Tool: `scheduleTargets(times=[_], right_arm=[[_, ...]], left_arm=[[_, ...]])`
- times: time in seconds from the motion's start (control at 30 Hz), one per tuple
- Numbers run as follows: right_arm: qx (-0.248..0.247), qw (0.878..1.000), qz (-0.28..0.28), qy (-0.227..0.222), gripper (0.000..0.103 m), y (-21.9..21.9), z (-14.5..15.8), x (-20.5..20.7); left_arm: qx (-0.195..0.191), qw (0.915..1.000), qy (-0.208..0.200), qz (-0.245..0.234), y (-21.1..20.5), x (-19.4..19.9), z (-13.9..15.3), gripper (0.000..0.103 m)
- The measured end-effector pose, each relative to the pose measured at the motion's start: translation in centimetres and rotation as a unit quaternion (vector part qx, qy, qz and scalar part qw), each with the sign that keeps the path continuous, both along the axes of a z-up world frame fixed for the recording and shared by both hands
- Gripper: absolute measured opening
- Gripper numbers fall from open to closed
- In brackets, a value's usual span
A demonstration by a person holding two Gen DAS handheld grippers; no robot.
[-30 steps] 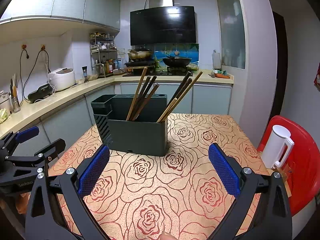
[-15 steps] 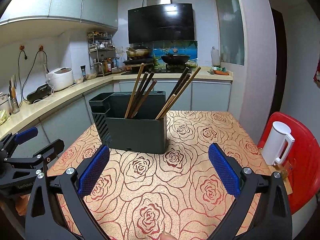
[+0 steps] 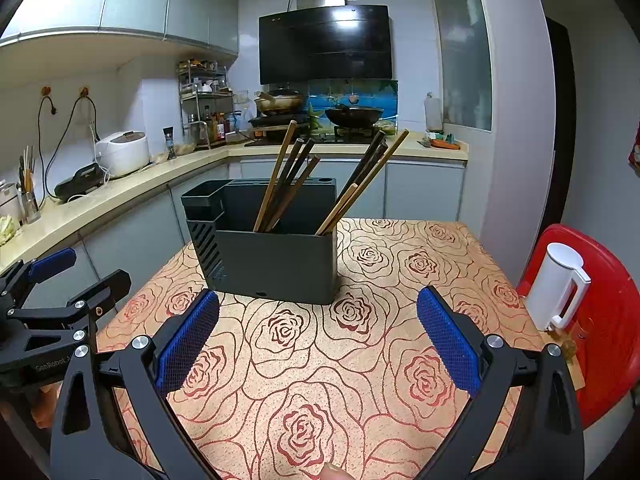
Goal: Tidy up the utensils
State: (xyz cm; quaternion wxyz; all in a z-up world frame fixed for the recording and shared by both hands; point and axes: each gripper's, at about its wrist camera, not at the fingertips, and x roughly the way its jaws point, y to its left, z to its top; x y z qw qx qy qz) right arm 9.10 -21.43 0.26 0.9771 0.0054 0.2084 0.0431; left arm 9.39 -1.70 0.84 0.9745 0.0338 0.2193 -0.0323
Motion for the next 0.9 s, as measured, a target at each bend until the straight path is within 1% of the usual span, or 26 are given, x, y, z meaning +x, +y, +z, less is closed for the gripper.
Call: scheduleTargets(times=[0.1, 0.47, 0.9], right_arm=[[0.0, 1.0, 0.0, -0.001, 0.096, 0.04, -0.03, -0.04], [-0.001, 1.0, -0.001, -0.002, 0.096, -0.1, -0.01, -0.09], [-0.002, 1.0, 0.0, 0.002, 0.096, -0.04, 0.02, 0.07]], left_arm=[[-0.001, 1.0, 0.0, 0.005, 0.13, 0.0, -0.06, 0.096], [0.01, 0.9999, 0.004, -0.001, -0.04, 0.17, -0.38, 0.096], [0.008, 0.9999, 0.006, 0.003, 0.13, 0.38, -0.47, 0.096]])
